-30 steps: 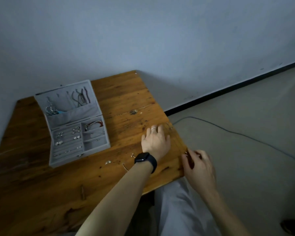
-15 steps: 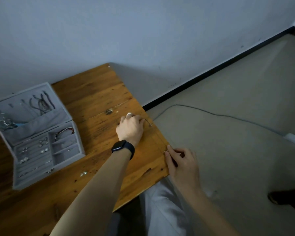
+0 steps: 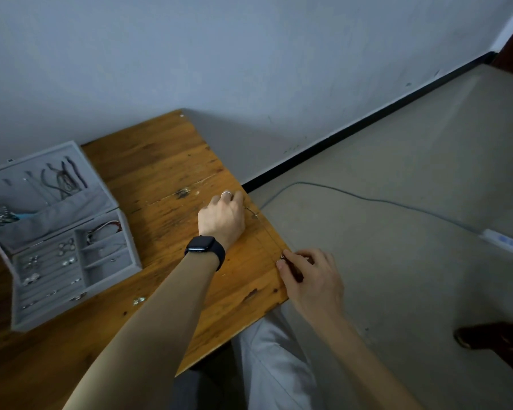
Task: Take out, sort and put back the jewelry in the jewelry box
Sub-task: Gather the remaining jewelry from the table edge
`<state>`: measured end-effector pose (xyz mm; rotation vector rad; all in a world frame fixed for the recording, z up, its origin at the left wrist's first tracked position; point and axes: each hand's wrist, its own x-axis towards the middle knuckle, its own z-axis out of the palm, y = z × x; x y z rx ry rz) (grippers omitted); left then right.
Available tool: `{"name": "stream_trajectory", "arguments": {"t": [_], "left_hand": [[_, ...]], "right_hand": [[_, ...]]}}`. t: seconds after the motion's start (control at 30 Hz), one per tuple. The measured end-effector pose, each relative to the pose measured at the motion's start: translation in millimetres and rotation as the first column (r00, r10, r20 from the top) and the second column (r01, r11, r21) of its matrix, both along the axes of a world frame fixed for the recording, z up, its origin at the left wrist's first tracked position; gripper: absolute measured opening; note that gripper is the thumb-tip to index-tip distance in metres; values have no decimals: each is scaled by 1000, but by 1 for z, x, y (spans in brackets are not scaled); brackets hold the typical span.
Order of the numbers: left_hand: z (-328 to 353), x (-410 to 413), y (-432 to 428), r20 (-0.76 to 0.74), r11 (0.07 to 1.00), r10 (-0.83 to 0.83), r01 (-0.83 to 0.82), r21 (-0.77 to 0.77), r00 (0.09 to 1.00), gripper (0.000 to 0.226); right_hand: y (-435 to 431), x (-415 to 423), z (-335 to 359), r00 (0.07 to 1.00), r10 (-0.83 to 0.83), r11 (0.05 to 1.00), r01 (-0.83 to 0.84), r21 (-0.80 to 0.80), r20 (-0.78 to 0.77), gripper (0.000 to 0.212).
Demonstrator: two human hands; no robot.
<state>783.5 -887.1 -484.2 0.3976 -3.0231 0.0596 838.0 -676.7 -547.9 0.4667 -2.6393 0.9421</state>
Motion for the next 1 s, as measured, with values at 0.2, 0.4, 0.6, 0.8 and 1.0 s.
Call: {"name": "stream_trajectory", "arguments": {"t": [0.2, 0.4, 0.6, 0.8, 1.0], "left_hand": [[3, 1, -14, 0, 991, -84, 84, 101, 996, 32], [3, -5, -21, -30, 981, -186, 187, 43, 982, 31], [-1, -5, -12, -52, 987, -131, 135, 92, 990, 27], [19, 2, -17, -36, 844, 59, -30, 536, 998, 19], [57, 18, -24, -38, 444, 152, -33, 896, 988, 11]], "right_hand": [[0, -2, -3, 1000, 9, 1000, -9, -1, -17, 37], [-1, -6, -6, 1000, 4, 1000, -3, 17, -29, 32], [-2, -3, -2, 999, 5, 997, -2, -73, 42, 20], [-4, -6, 5, 965, 75, 984, -32, -173, 252, 9], [-14, -10, 30, 882, 180, 952, -45, -302, 435, 9]]}}
